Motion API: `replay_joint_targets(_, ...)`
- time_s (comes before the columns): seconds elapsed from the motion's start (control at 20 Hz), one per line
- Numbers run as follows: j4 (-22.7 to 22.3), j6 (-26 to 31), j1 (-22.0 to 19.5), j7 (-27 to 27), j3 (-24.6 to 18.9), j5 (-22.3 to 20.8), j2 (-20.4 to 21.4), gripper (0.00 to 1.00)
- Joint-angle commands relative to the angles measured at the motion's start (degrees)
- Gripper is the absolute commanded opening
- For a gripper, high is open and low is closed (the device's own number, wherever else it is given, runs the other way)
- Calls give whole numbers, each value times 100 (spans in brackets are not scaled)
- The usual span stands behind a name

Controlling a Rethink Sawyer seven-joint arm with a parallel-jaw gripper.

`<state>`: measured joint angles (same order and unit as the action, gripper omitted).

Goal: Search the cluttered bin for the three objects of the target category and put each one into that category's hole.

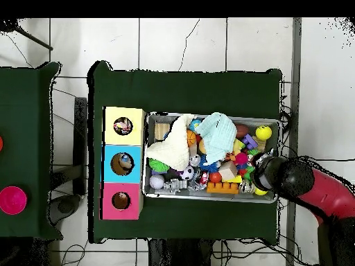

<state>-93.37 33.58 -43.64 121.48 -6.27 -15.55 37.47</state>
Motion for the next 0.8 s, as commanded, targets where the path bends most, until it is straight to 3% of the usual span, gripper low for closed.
replay_joint_targets(0.05, -576, -640, 45, 686, 139, 14, -300, 0)
replay_joint_targets(0.4, -425, -933, -147, 509, 118, 15, -672, 0)
replay_joint_targets(0.8, -265, -785, -247, 300, 92, 53, -687, 0)
